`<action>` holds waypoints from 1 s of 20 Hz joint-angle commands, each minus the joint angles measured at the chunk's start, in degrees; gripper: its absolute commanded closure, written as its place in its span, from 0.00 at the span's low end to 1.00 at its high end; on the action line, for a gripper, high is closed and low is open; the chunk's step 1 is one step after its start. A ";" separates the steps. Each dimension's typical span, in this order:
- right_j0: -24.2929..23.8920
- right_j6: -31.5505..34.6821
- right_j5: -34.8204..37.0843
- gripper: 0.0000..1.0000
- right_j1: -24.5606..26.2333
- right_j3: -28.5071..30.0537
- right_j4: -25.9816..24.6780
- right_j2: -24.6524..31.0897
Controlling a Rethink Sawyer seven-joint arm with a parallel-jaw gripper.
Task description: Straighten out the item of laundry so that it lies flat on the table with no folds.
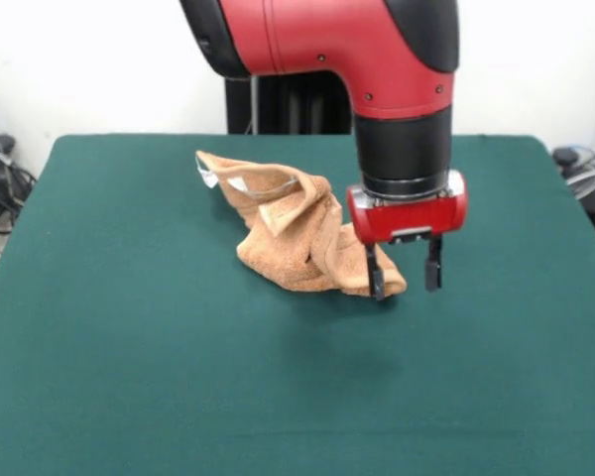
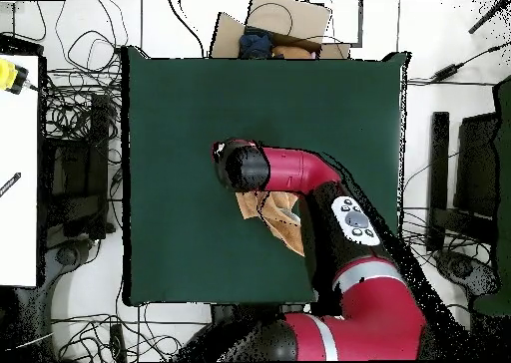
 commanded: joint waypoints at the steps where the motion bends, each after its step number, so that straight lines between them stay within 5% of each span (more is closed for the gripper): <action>1: 0.22 -0.62 -1.31 0.00 2.08 -0.45 -4.97 3.86; 10: 1.07 0.57 2.99 0.00 2.65 0.66 -6.23 1.31; 14: 3.73 3.73 2.59 0.00 -0.54 4.29 -7.27 -2.02; 20: 7.33 4.96 2.45 0.00 1.05 2.74 -7.65 -5.07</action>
